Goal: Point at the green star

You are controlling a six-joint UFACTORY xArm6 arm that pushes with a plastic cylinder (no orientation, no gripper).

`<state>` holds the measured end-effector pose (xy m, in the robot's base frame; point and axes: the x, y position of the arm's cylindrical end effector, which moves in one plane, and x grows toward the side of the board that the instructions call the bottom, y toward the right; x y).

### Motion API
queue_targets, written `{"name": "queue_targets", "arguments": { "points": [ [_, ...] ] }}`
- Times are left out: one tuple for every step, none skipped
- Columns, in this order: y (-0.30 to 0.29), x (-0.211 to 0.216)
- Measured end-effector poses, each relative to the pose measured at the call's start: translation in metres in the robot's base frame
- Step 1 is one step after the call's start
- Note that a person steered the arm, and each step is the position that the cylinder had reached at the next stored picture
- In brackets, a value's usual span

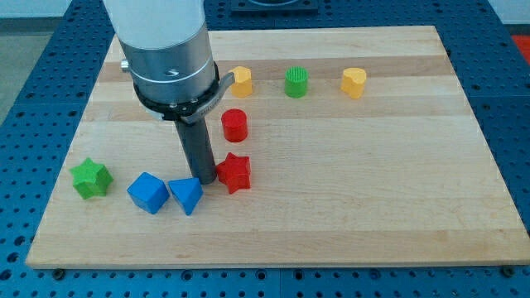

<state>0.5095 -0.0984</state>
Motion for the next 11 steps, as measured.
{"name": "queue_targets", "arguments": {
  "points": [
    [-0.021,-0.014],
    [-0.046,-0.049],
    [-0.070,-0.061],
    [-0.109,-0.061],
    [-0.152,-0.061],
    [-0.192,-0.061],
    [-0.205,-0.048],
    [-0.199,-0.033],
    [-0.194,-0.033],
    [-0.184,-0.027],
    [-0.173,-0.012]
  ]
}}
